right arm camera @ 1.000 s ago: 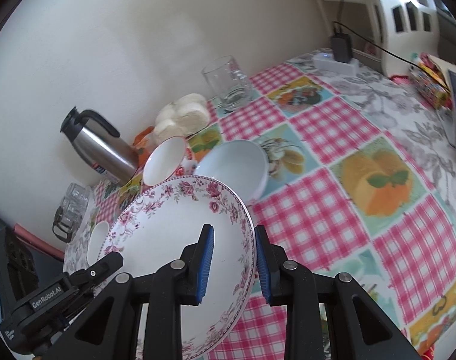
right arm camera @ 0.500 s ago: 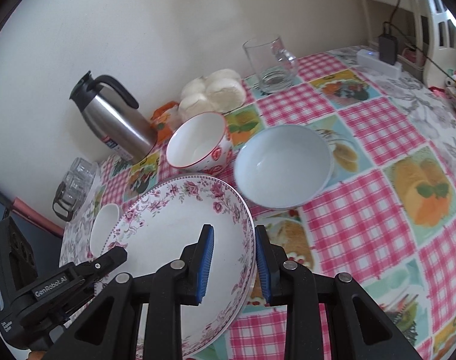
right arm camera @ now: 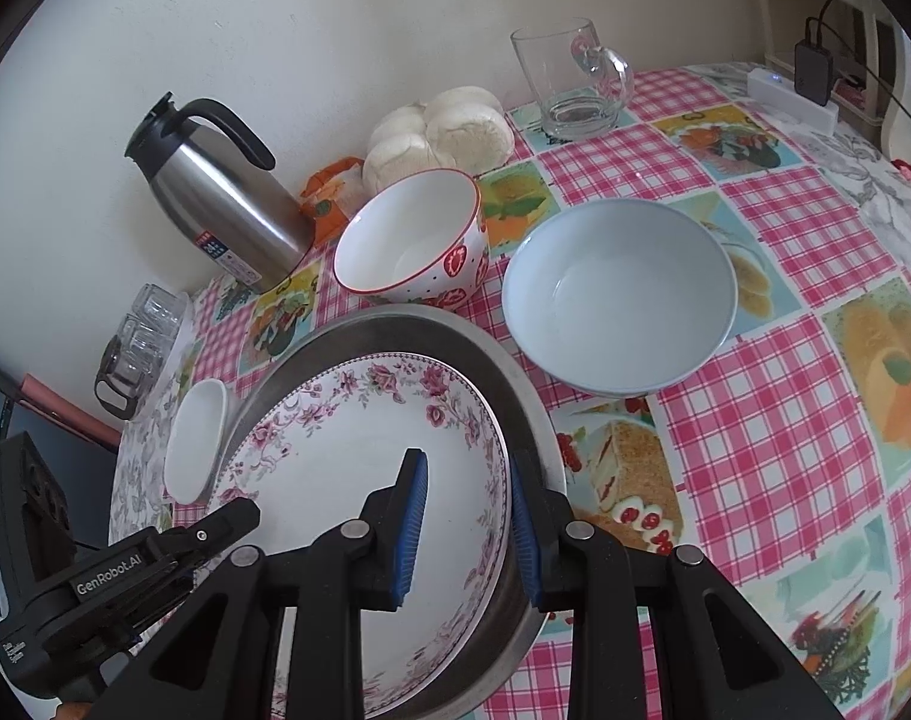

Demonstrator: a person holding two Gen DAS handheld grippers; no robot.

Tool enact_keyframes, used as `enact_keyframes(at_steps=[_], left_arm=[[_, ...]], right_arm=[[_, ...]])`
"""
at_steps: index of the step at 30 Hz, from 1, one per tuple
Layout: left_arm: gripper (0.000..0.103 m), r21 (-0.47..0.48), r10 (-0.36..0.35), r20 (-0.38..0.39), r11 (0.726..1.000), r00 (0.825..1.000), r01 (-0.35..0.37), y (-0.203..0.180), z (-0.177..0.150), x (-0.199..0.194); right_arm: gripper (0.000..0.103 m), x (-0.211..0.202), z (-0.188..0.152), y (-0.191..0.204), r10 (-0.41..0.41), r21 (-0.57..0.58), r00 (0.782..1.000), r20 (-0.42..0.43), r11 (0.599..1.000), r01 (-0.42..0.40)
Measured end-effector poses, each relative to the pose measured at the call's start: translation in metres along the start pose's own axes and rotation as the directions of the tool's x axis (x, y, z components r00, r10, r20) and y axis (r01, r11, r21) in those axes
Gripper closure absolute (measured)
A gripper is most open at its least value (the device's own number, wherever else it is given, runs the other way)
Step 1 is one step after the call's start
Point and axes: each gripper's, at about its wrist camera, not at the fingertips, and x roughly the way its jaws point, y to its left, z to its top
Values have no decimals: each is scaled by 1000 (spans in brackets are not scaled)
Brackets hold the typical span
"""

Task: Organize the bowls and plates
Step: 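Carry the floral plate with both tools and lower it into the steel basin, then settle the floral plate flat inside the steel basin with both tools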

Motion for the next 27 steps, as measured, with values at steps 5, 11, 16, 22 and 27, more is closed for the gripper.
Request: enact_keyframes(at_steps=[5, 11, 16, 22, 27], left_arm=[[80, -5, 10, 4, 1000, 1000, -10, 4, 3, 1], [80, -7, 22, -3, 1000, 1000, -22, 7, 7, 5], [80, -8, 38, -22, 999, 999, -38, 8, 10, 12], [80, -16, 52, -30, 999, 998, -52, 9, 9, 13], [79, -20, 64, -29, 998, 998, -65, 8, 10, 14]], right_arm=[[74, 8, 0, 2, 8, 6, 1000, -10, 1000, -8], [74, 17, 0, 3, 7, 4, 1000, -21, 1000, -7], [74, 22, -2, 4, 1, -7, 1000, -30, 1000, -1], [74, 27, -5, 2, -4, -8, 999, -49, 1000, 4], [74, 29, -7, 2, -2, -13, 998, -56, 1000, 1]])
